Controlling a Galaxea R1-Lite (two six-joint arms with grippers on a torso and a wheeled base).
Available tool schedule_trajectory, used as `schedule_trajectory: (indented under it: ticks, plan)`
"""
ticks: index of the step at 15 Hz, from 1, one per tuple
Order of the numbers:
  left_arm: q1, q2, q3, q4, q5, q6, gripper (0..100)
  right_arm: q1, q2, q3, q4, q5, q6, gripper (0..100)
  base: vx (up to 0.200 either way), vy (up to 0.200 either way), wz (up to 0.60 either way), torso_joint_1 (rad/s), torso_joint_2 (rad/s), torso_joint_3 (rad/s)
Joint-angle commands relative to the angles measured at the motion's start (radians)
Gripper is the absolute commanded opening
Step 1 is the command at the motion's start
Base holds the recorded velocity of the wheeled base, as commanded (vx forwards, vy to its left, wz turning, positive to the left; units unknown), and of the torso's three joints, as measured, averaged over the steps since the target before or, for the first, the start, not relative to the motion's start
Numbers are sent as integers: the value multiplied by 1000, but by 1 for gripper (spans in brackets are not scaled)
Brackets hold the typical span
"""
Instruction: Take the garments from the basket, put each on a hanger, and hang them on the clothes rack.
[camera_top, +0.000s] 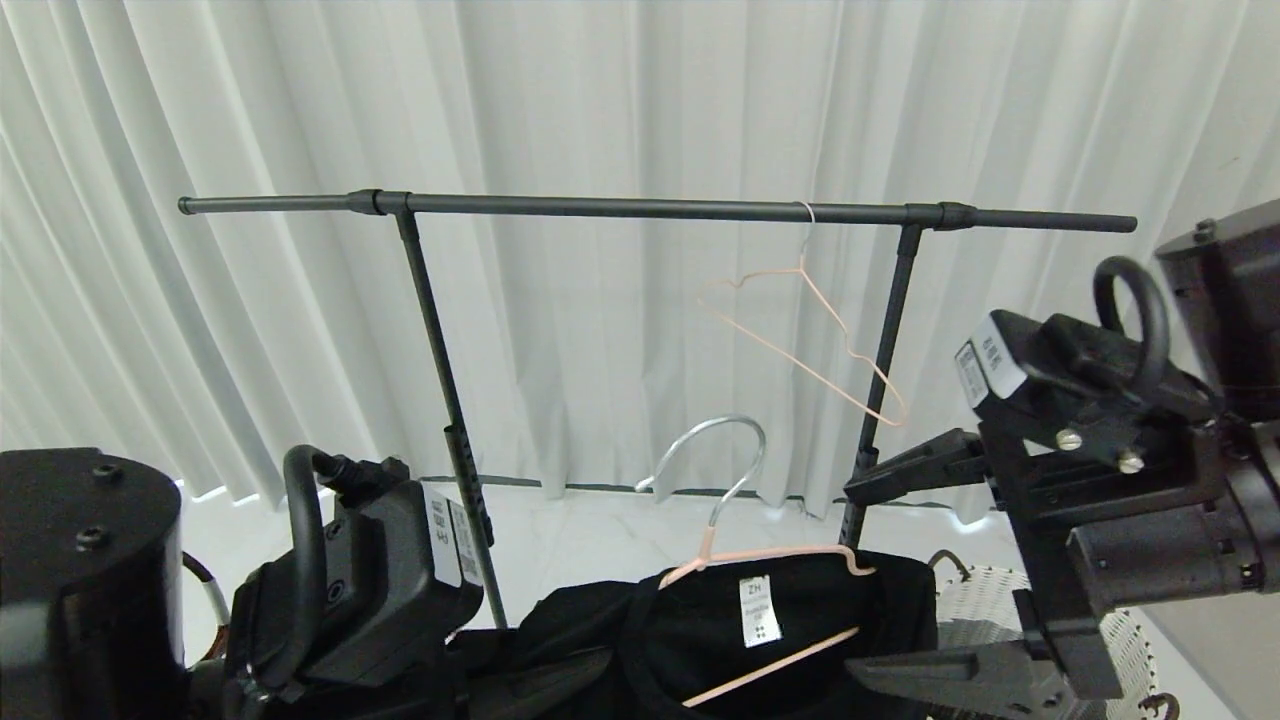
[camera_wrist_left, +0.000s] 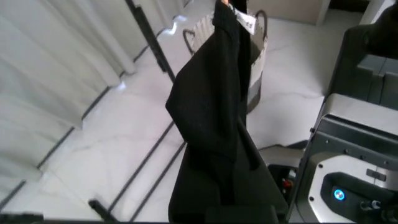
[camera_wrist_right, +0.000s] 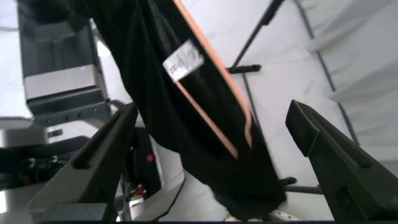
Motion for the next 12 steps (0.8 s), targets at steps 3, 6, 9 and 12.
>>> schedule_trajectory:
  ticks: [3,6,9,12]
  plan:
    - [-18,-3,-3,-9,1,34,0,33,131,-4,-53,-8,-51,100,0,0,0,0,0,0]
    - [-18,-3,-3,-9,1,36,0,33,156,-17,-53,-9,-51,100,0,0,0,0,0,0]
    - [-19,-3,-3,-17,1,36,0,33,166,-13,-53,-43,-51,100,0,0,0,0,0,0]
    - [-21,-3,-4,-20,1,36,0,33,186,-15,-56,-57,-52,100,0,0,0,0,0,0]
